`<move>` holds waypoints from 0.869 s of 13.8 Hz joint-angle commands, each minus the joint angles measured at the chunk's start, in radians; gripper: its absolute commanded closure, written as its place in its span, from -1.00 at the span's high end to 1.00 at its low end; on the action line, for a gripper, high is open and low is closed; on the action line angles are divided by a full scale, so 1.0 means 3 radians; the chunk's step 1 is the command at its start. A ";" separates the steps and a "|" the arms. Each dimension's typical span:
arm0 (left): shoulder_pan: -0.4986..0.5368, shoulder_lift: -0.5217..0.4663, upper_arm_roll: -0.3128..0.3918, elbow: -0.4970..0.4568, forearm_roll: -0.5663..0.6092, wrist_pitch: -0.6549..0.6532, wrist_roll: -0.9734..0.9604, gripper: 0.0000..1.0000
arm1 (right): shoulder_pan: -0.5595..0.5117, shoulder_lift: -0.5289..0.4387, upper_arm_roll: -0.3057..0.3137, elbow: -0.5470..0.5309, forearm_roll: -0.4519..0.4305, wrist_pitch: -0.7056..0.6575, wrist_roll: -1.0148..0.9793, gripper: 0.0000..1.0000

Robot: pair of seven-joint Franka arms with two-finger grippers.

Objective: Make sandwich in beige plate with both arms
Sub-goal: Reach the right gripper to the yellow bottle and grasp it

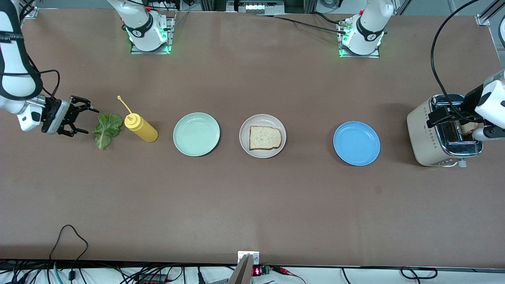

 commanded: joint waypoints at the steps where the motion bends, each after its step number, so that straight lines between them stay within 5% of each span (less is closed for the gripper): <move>1: 0.0019 -0.0076 0.0002 -0.0074 -0.0007 0.0030 0.0032 1.00 | -0.0118 0.0236 0.0066 0.0017 0.0487 -0.0195 -0.0759 1.00; 3: 0.0014 -0.0051 0.0002 -0.0064 -0.0007 0.0020 0.0032 1.00 | -0.0164 0.0380 0.0061 0.0012 0.0917 -0.0583 -0.1235 1.00; 12: 0.0029 0.0036 0.0007 -0.0038 0.0014 0.0040 0.0038 1.00 | -0.0246 0.0820 0.0066 0.0027 0.1813 -0.1213 -0.2392 1.00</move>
